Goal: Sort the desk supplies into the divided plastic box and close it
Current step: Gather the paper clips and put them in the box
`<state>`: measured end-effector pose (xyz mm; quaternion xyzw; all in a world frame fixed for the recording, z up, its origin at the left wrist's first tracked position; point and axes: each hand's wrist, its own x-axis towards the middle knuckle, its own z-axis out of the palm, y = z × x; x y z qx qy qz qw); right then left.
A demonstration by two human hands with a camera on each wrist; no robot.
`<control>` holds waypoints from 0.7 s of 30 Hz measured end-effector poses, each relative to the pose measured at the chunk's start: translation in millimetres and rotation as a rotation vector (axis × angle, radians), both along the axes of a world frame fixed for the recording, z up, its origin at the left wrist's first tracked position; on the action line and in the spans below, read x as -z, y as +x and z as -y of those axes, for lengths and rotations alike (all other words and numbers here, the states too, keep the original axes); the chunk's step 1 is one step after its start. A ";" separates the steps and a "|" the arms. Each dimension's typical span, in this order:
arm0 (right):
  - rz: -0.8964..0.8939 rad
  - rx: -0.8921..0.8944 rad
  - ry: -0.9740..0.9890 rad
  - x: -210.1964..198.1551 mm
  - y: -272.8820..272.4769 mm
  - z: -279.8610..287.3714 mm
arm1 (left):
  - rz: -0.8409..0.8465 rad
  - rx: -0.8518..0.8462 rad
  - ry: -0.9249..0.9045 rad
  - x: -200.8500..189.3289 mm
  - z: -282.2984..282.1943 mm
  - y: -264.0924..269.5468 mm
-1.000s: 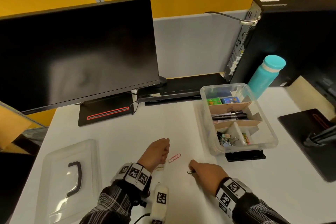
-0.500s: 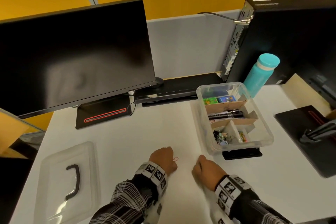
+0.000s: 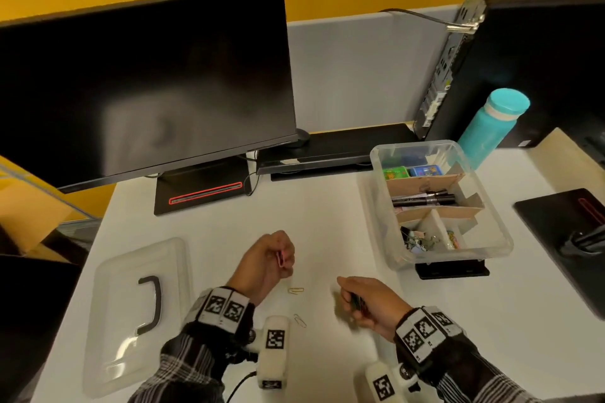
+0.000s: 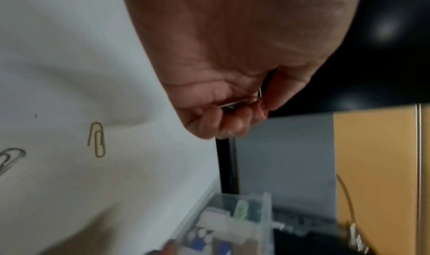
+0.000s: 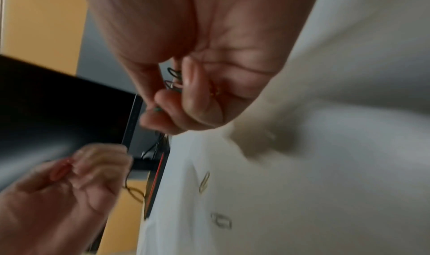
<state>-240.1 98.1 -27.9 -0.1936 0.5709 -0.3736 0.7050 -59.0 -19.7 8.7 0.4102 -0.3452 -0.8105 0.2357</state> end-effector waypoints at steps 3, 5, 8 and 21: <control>-0.345 -0.294 -0.053 1.1 23.0 7.0 | -0.153 -0.085 0.032 -9.1 0.4 24.2; -0.612 -0.518 -0.148 6.1 40.5 9.6 | -0.045 -0.092 0.014 -9.4 2.4 31.5; -0.907 -0.759 -0.189 12.8 63.6 10.8 | 0.302 0.024 -0.172 2.6 1.3 36.1; -1.125 -0.788 -0.096 27.6 77.6 5.5 | 0.934 0.775 -0.860 47.2 -6.3 32.0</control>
